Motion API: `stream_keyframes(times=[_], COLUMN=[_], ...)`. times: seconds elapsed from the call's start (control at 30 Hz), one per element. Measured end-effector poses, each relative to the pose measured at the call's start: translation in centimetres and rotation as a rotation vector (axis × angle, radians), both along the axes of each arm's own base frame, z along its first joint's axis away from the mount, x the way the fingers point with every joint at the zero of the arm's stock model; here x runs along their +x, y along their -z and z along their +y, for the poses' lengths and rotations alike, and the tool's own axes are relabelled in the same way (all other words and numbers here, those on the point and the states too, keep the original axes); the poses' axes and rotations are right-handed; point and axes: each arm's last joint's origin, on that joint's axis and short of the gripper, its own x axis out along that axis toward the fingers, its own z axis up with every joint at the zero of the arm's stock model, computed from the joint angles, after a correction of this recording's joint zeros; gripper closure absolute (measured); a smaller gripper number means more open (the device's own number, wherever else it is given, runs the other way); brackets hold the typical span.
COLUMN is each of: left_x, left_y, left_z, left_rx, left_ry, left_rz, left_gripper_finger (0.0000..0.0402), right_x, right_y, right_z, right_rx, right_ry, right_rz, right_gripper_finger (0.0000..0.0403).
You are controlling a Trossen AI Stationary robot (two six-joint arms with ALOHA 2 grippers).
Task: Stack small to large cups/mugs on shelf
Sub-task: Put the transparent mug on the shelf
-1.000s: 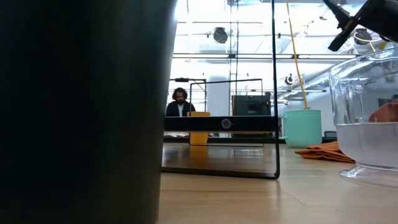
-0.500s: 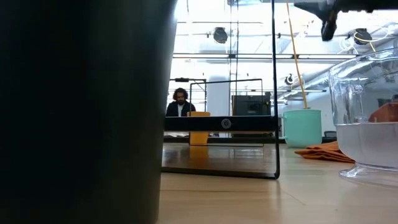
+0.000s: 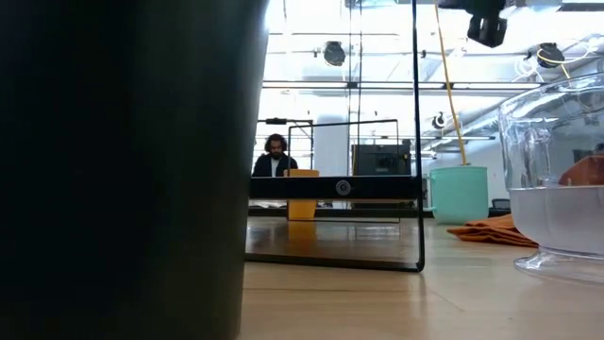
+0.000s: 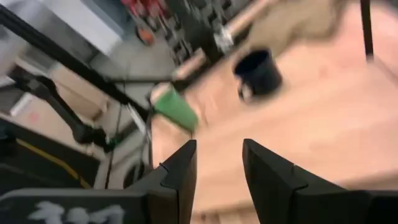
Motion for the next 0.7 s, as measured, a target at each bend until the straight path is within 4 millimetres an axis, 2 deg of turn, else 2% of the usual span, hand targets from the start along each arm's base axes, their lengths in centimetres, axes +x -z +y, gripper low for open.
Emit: stream_keyframes(times=[0.2,0.4,0.57,0.7], left_x=[3.3,6.1,7.9,8.8], left_y=[0.3,1.1,0.9,0.5], left_z=[-1.4,-2.9,-3.5,-3.6], left_rx=[-0.107,-0.173,-0.182,-0.183], left_ry=[0.06,0.11,0.134,0.144], left_rz=[0.096,0.095,0.004,-0.073], left_gripper_finger=[0.0103,0.0103,0.0103,0.0103], right_x=[-0.5,-0.9,0.4,2.7], right_y=[0.3,1.4,2.3,3.5], right_z=[0.5,2.2,4.1,6.6], right_rx=[0.093,0.117,0.063,0.009], right_ry=[-0.083,-0.258,-0.407,-0.537], right_rz=[0.079,0.209,0.272,0.294], right_gripper_finger=[0.0282,0.0282,0.0268,0.0258])
